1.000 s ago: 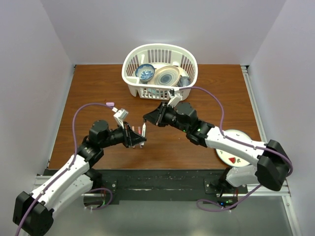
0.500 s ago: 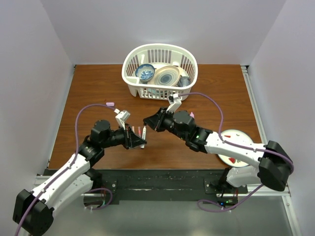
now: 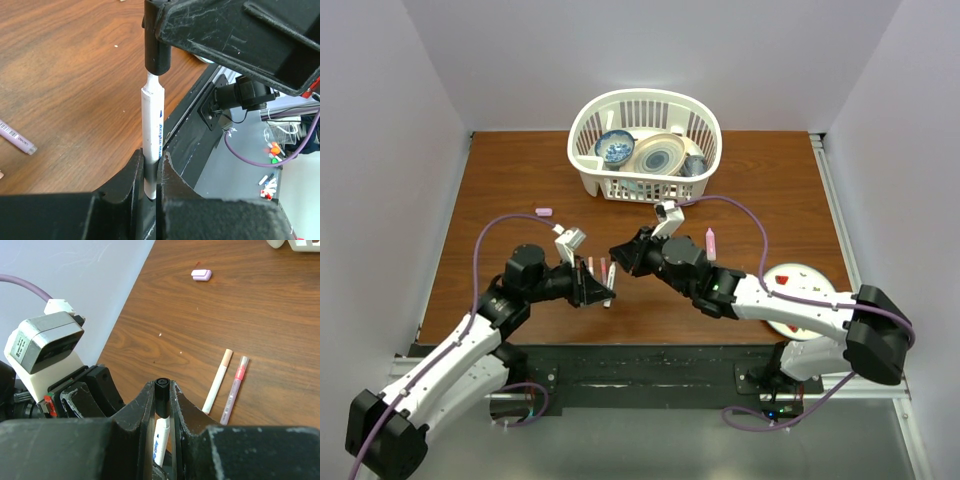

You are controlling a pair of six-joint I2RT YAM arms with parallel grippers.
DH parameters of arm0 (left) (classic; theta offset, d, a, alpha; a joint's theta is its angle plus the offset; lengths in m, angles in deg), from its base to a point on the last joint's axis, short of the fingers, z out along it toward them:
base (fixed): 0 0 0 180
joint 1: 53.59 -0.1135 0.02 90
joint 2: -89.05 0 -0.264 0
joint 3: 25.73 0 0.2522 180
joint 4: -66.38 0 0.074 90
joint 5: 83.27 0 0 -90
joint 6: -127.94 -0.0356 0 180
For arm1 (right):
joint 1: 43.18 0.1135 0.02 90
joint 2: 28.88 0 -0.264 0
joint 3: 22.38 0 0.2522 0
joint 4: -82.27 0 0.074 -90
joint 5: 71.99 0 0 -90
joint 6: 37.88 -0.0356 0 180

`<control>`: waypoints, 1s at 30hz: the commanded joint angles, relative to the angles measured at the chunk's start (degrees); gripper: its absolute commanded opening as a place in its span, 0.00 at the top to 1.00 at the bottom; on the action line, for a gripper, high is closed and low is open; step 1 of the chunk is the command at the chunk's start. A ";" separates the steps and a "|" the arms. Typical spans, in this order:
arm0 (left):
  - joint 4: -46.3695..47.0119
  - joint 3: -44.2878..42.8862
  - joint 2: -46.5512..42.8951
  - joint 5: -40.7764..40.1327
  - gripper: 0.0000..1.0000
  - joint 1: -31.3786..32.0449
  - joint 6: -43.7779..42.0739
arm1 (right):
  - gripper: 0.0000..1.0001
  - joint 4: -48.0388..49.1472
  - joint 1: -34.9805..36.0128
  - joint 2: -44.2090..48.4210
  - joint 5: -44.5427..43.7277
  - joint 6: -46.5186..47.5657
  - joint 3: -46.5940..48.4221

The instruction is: Insert the pens into the pen caps

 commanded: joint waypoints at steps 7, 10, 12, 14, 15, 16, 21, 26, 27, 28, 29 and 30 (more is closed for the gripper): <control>9.82 -4.47 -3.28 -3.80 1.00 -0.63 -2.19 | 1.00 -5.41 3.13 3.32 1.64 2.96 0.28; 9.38 -4.38 -3.54 -3.89 1.00 -0.63 -2.28 | 1.00 -6.47 3.04 3.94 0.59 4.45 0.81; 9.29 -4.38 -3.81 -3.89 1.00 -0.54 -2.36 | 1.00 -7.08 3.04 4.38 0.06 5.33 1.25; 9.20 -4.47 -3.90 -3.98 1.00 -0.63 -2.28 | 1.00 -7.00 3.13 4.64 0.06 6.12 1.34; 9.29 -4.38 -3.90 -3.98 1.00 -0.63 -2.19 | 1.00 -6.82 3.04 4.73 0.06 6.30 1.34; 9.46 -4.38 -3.90 -3.98 1.00 -0.63 -2.10 | 1.00 -6.73 3.13 4.99 0.15 6.30 1.34; 10.34 -4.47 -3.72 -5.03 1.00 -0.63 -1.66 | 1.00 -4.63 3.13 4.73 5.23 0.16 -0.85; 12.10 -4.91 -3.37 -6.17 1.00 -0.63 -2.27 | 1.00 0.73 3.39 6.13 8.14 -6.52 -6.91; 12.28 -4.82 -3.46 -5.74 1.00 -0.63 -2.45 | 0.93 0.82 3.39 6.75 8.23 -6.70 -7.19; 12.97 -4.74 -3.63 -5.39 1.00 -0.54 -2.71 | 0.90 0.65 3.31 7.36 8.32 -6.53 -7.36; 13.33 -4.39 -4.24 -4.95 1.00 -0.63 -3.41 | 0.86 0.56 3.30 9.11 8.32 -6.18 -7.36; 13.51 -4.12 -4.77 -4.59 1.00 -0.54 -3.51 | 0.77 0.56 3.30 10.00 8.15 -6.01 -7.36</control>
